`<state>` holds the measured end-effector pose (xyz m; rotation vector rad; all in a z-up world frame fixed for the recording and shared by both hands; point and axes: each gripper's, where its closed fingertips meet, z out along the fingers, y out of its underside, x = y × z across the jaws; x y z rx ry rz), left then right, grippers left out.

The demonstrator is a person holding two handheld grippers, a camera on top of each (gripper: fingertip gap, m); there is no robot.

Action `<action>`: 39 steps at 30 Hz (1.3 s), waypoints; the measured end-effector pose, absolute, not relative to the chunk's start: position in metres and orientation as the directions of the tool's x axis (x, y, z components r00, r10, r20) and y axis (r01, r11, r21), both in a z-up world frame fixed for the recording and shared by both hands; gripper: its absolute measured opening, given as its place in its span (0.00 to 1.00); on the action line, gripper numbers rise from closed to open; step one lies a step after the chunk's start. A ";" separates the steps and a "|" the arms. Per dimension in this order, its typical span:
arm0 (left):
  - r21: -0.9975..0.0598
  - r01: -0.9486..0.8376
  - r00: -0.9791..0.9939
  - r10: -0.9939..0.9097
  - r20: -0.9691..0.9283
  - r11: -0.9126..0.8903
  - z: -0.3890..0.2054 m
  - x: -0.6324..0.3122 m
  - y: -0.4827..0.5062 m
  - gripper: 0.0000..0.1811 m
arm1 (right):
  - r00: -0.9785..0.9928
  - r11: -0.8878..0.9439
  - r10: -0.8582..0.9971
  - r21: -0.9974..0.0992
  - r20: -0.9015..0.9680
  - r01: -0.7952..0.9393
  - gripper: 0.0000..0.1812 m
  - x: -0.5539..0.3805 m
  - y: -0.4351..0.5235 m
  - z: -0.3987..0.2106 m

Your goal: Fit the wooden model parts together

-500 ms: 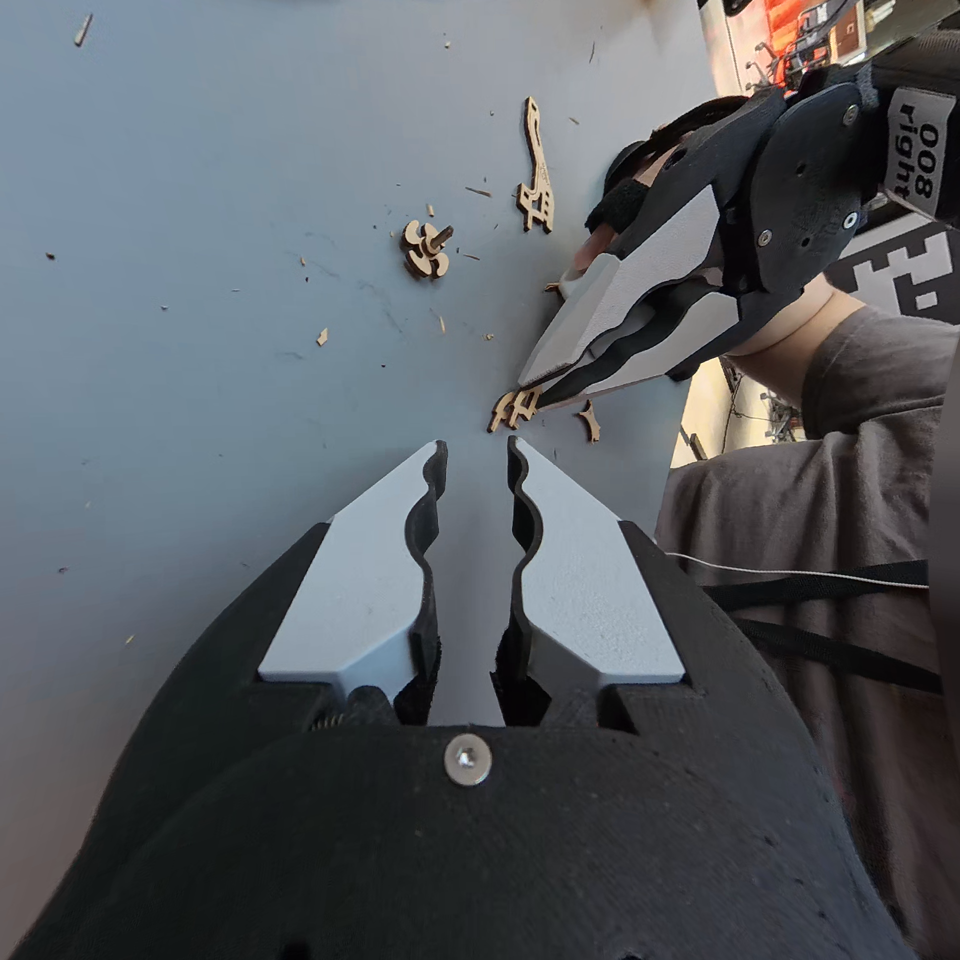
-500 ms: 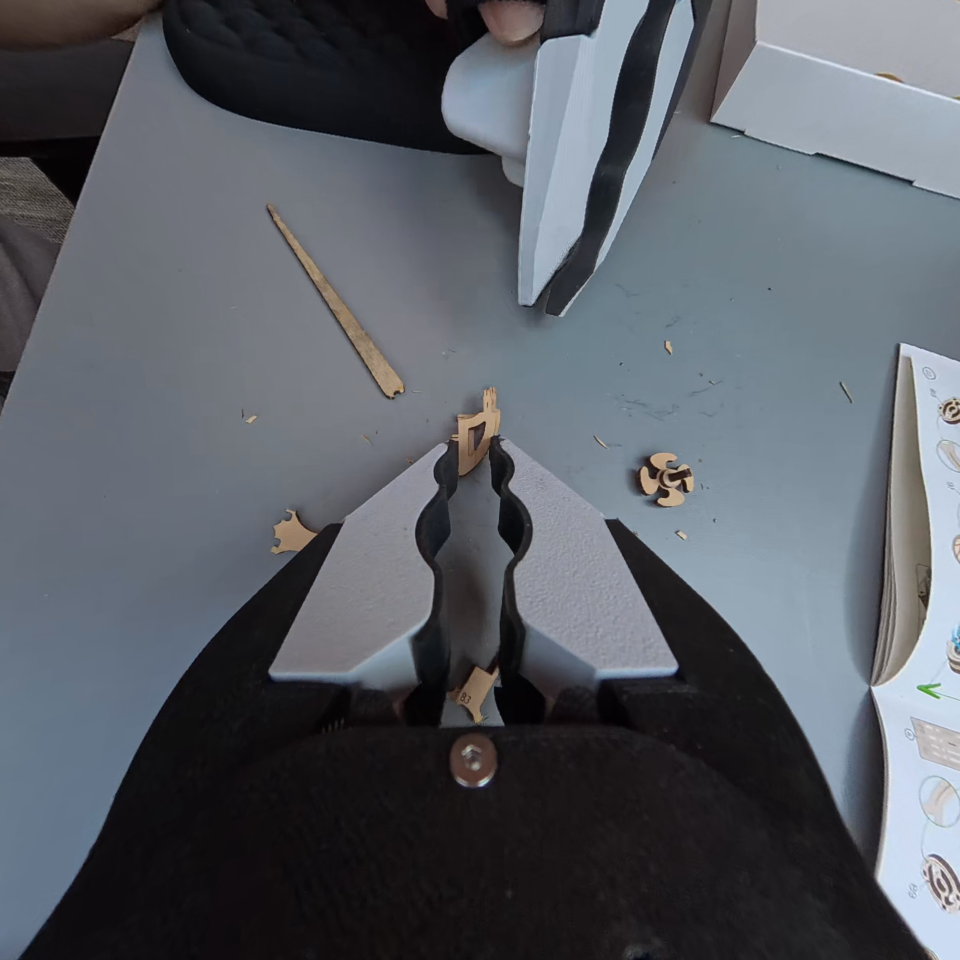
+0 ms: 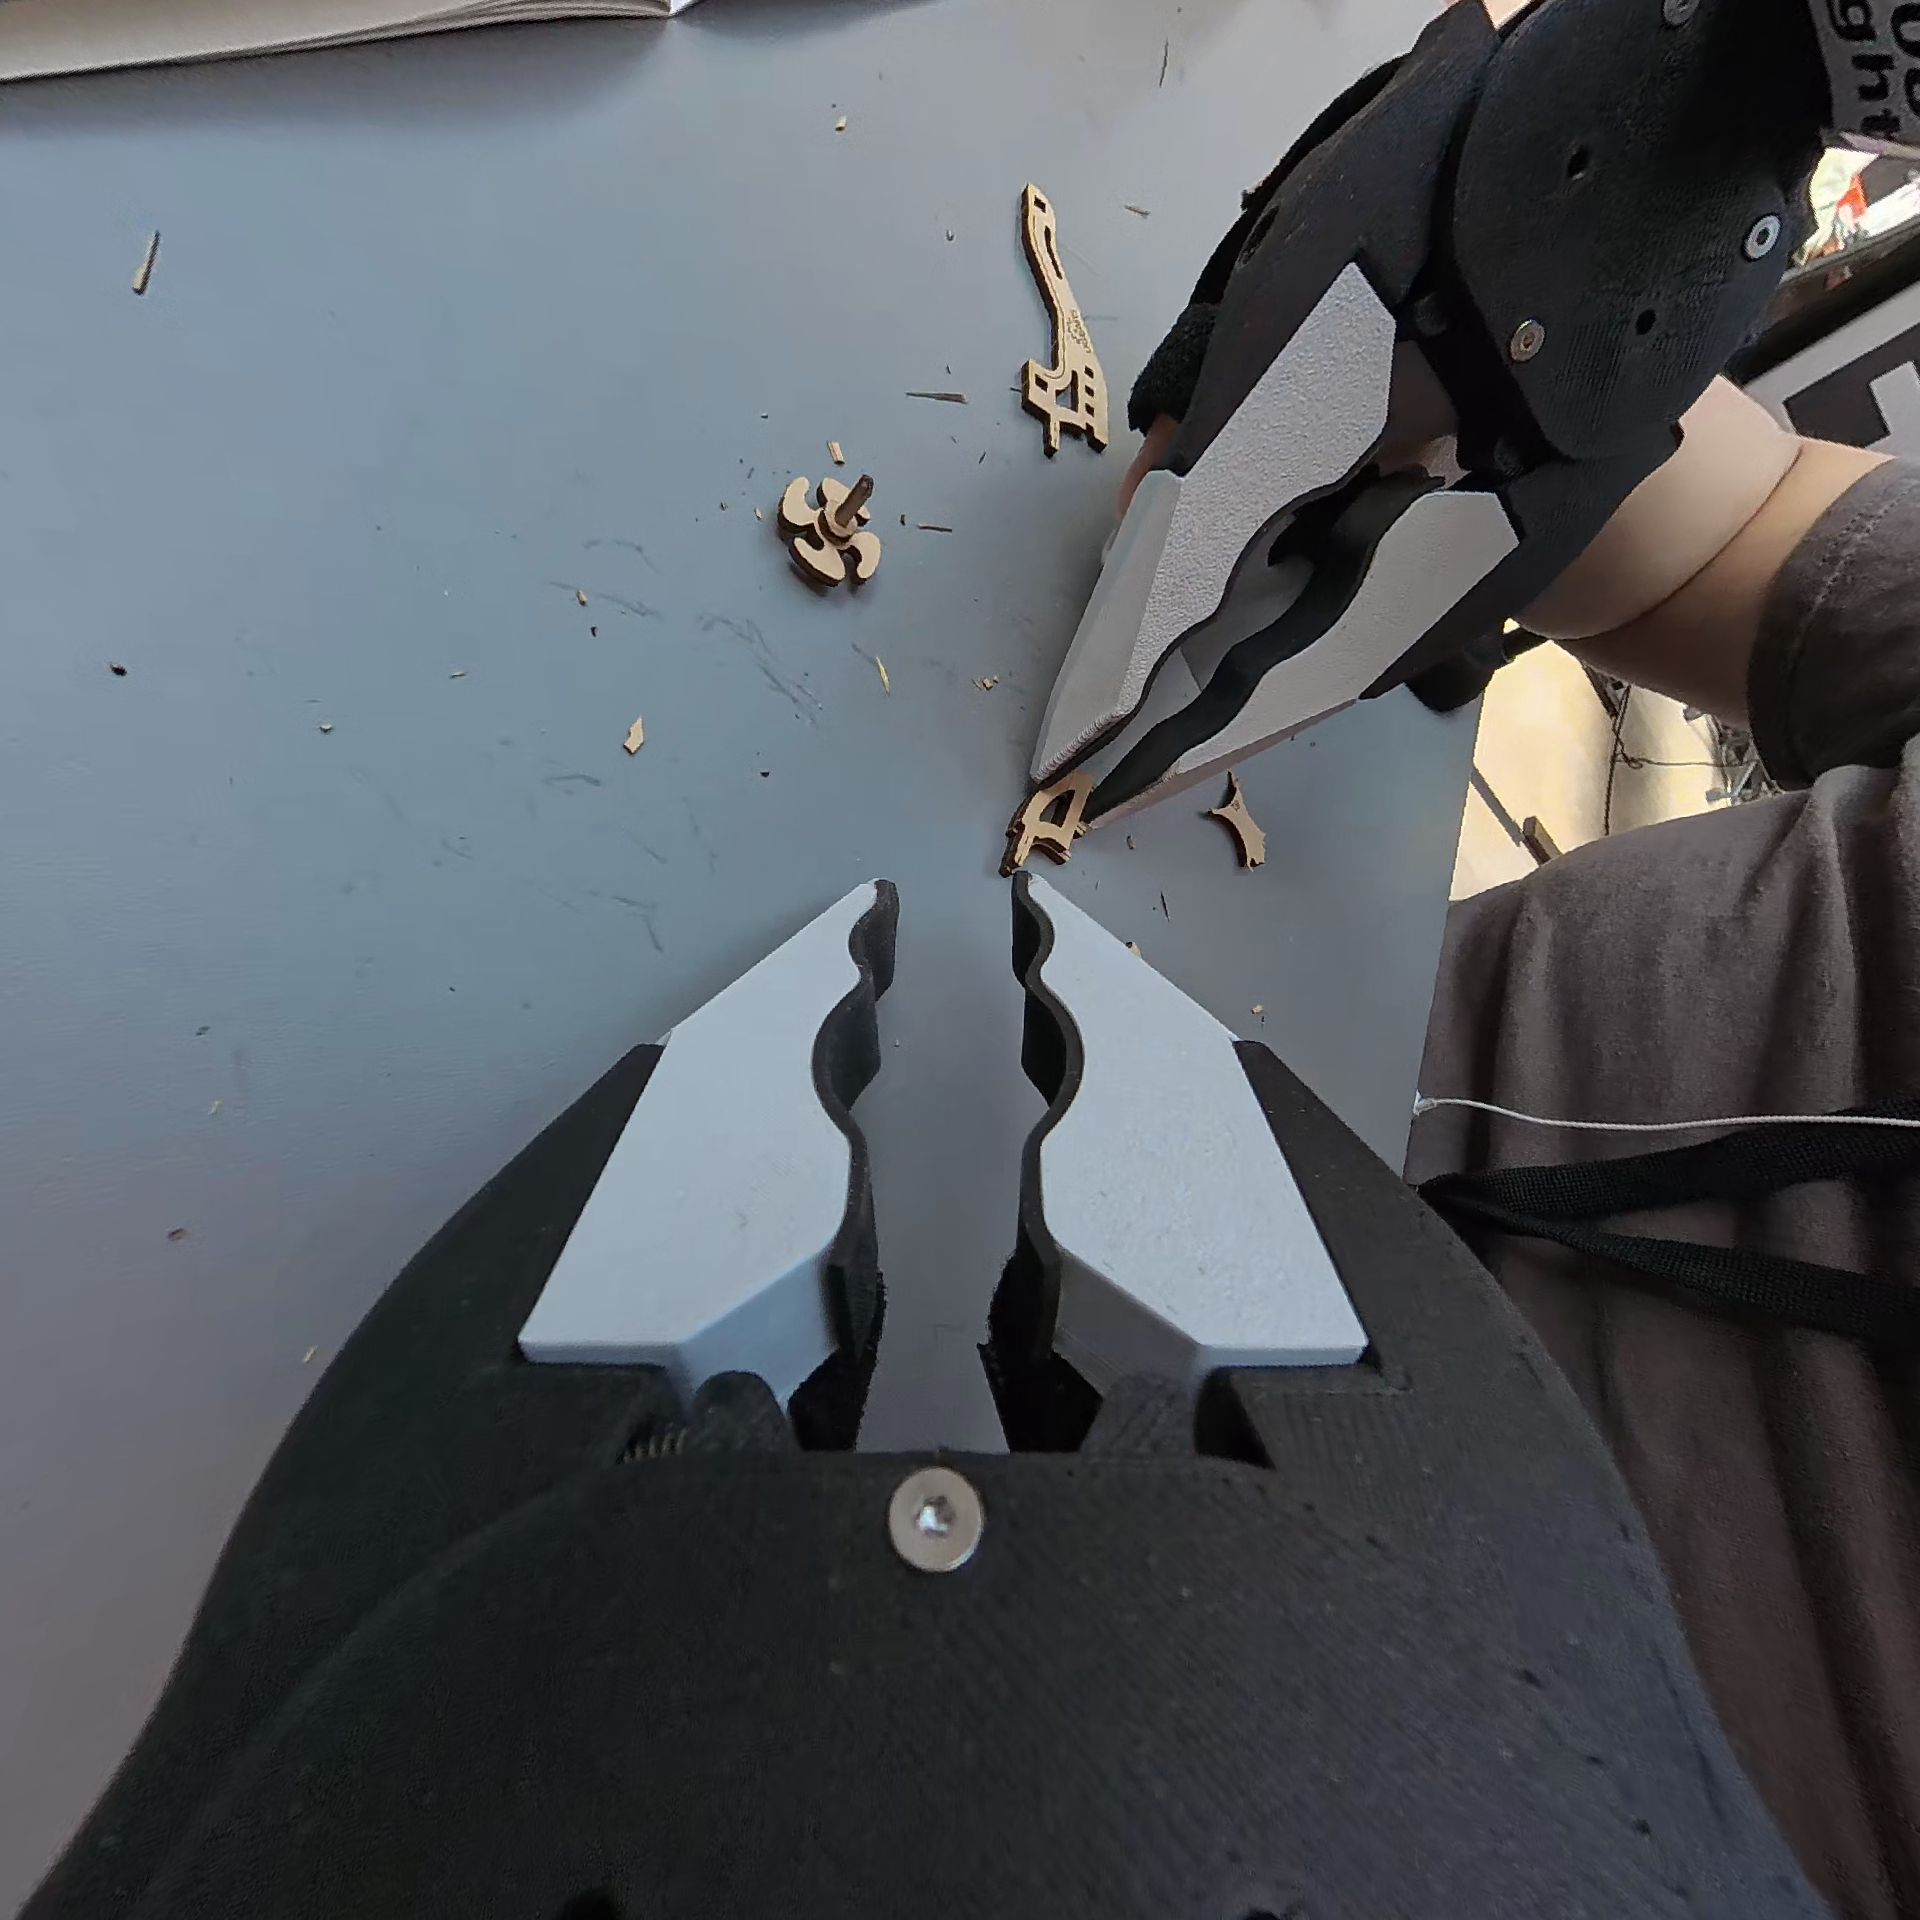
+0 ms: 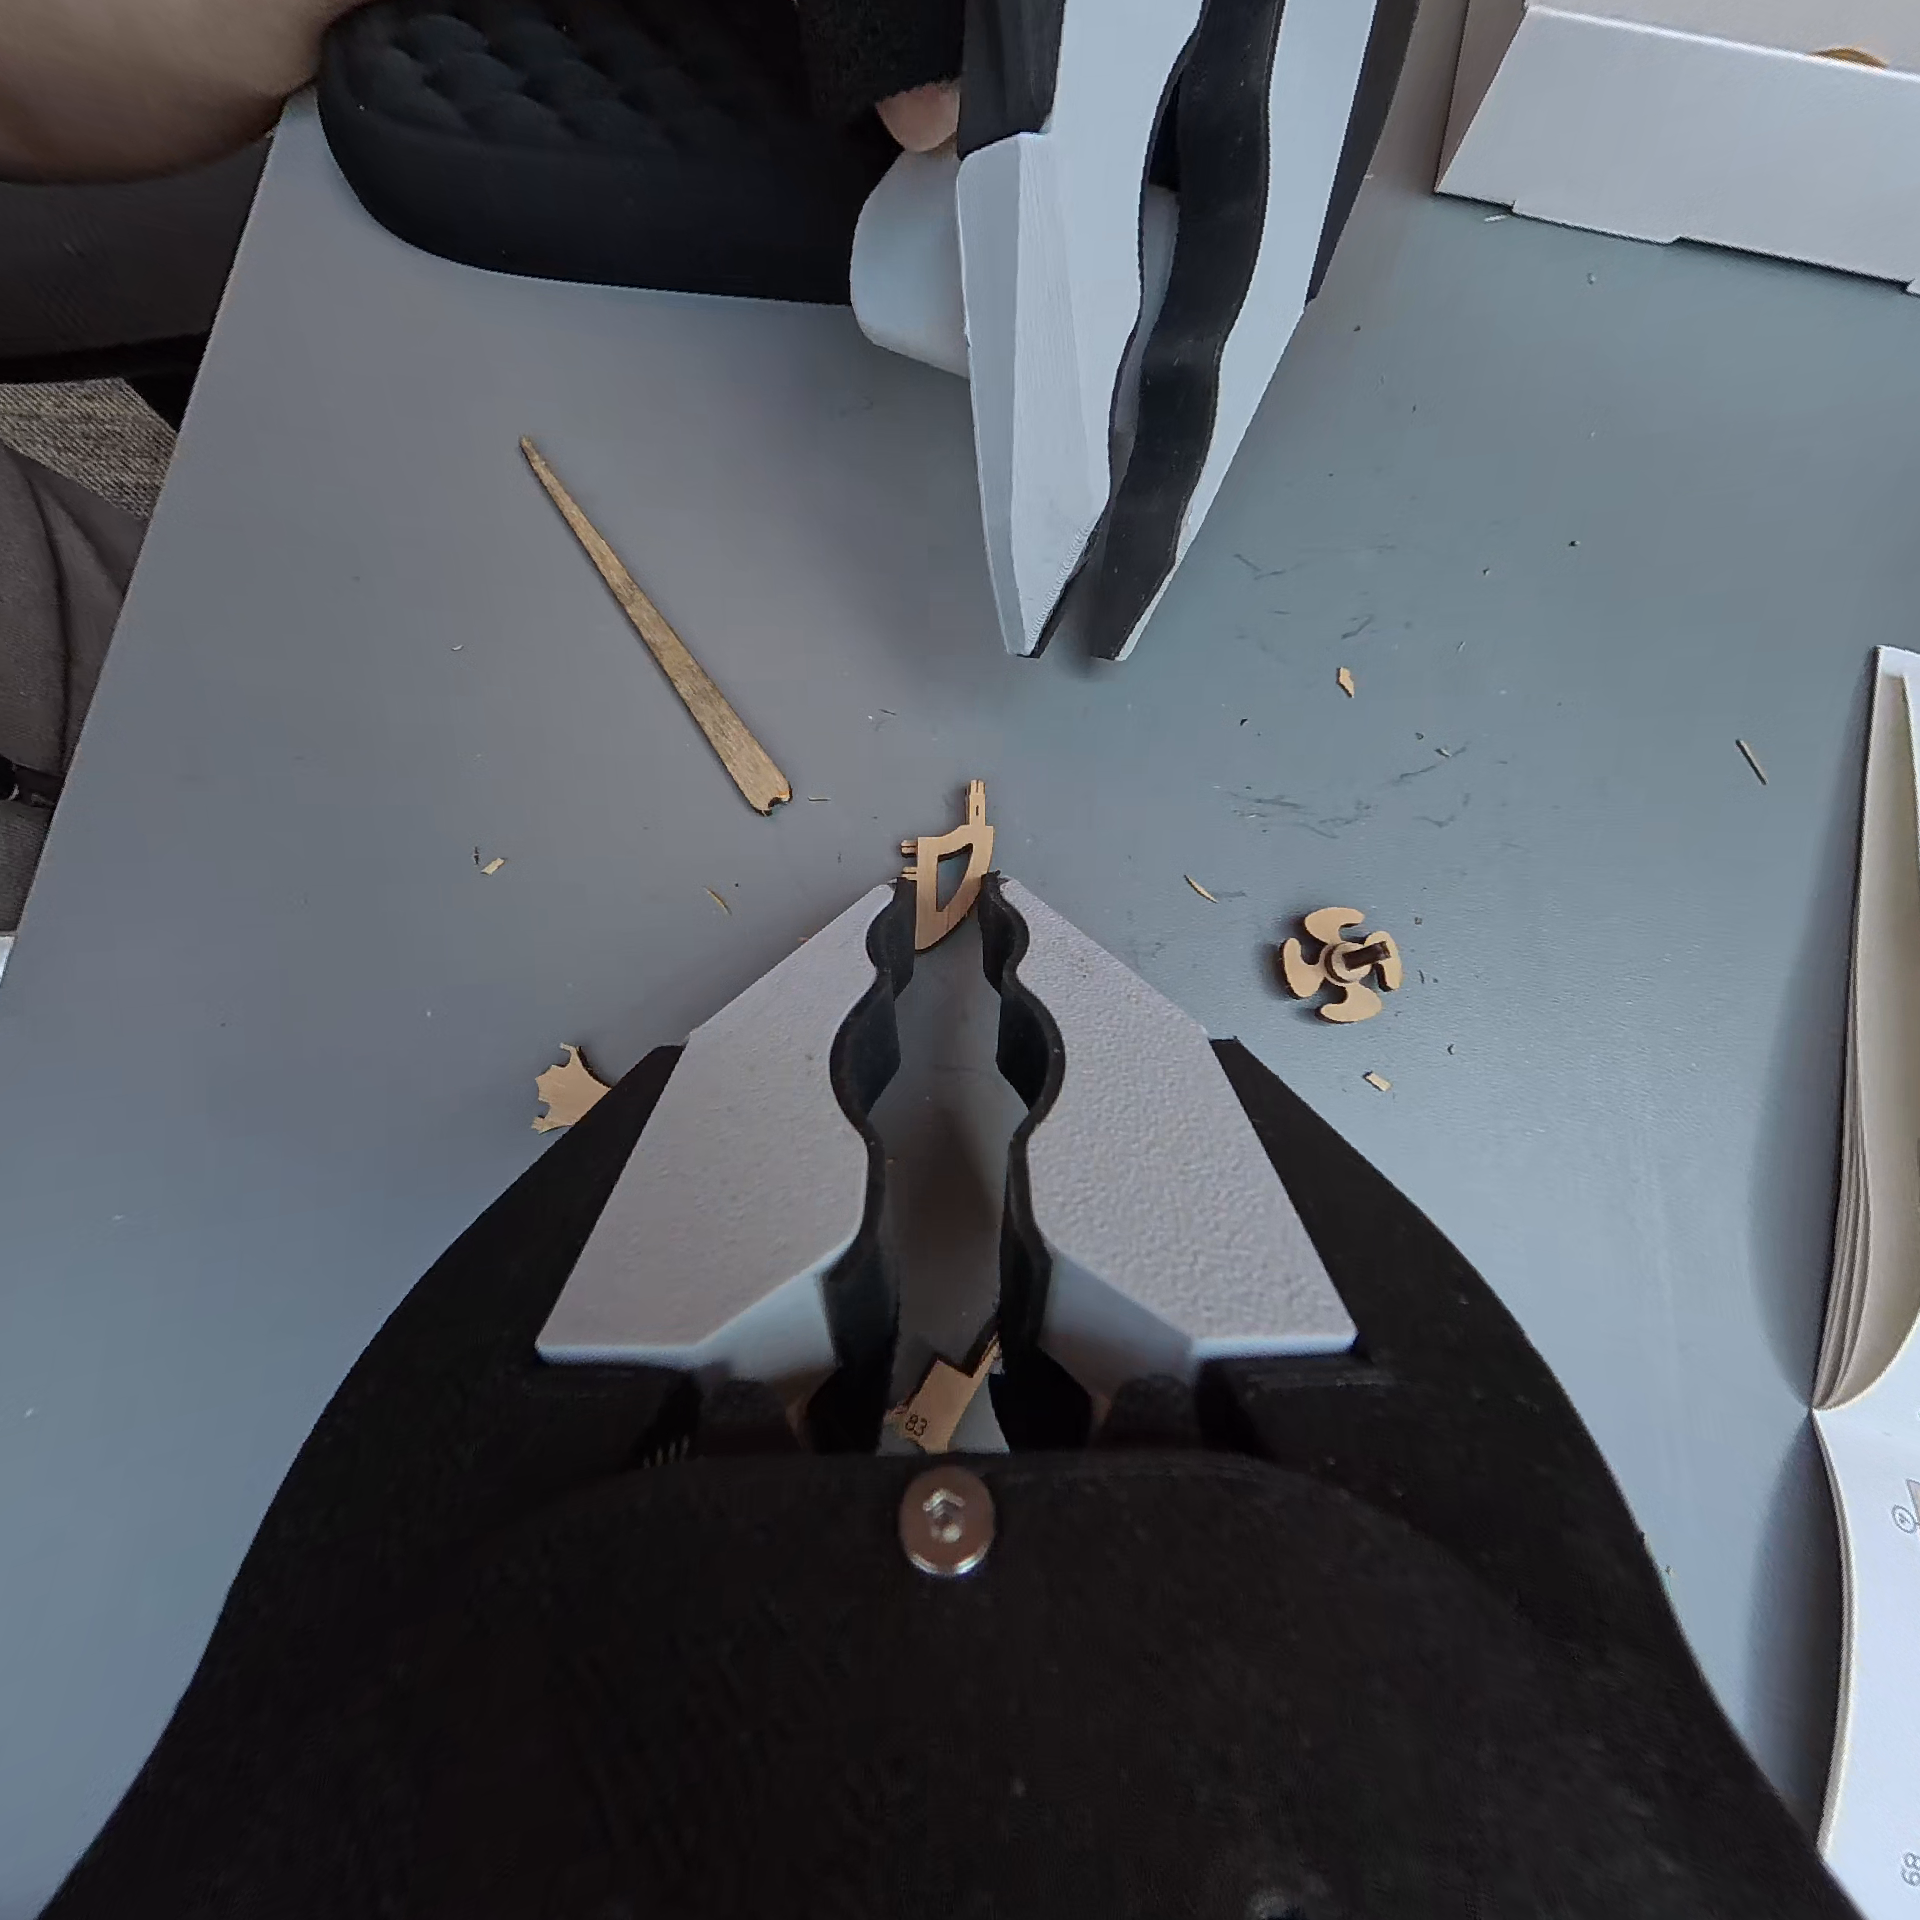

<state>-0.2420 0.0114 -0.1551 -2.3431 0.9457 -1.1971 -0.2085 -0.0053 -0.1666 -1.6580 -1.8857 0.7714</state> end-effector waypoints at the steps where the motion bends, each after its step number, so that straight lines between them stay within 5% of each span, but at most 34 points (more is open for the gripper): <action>1: -0.562 -0.402 0.422 -0.691 0.587 -0.723 -0.155 -0.242 0.012 0.11 | -0.127 0.094 0.992 -0.706 0.007 0.702 0.07 -0.209 -0.005 -0.167; 27: -0.609 -0.377 0.404 -0.715 0.570 -0.698 -0.146 -0.243 0.013 0.11 | -0.021 0.058 0.998 -0.795 0.057 0.604 0.06 -0.172 0.021 -0.127; 39: -0.692 -0.513 0.358 -0.859 0.365 -0.508 -0.148 -0.234 0.003 0.15 | -0.008 0.095 0.994 -0.795 0.112 0.599 0.06 -0.150 0.018 -0.137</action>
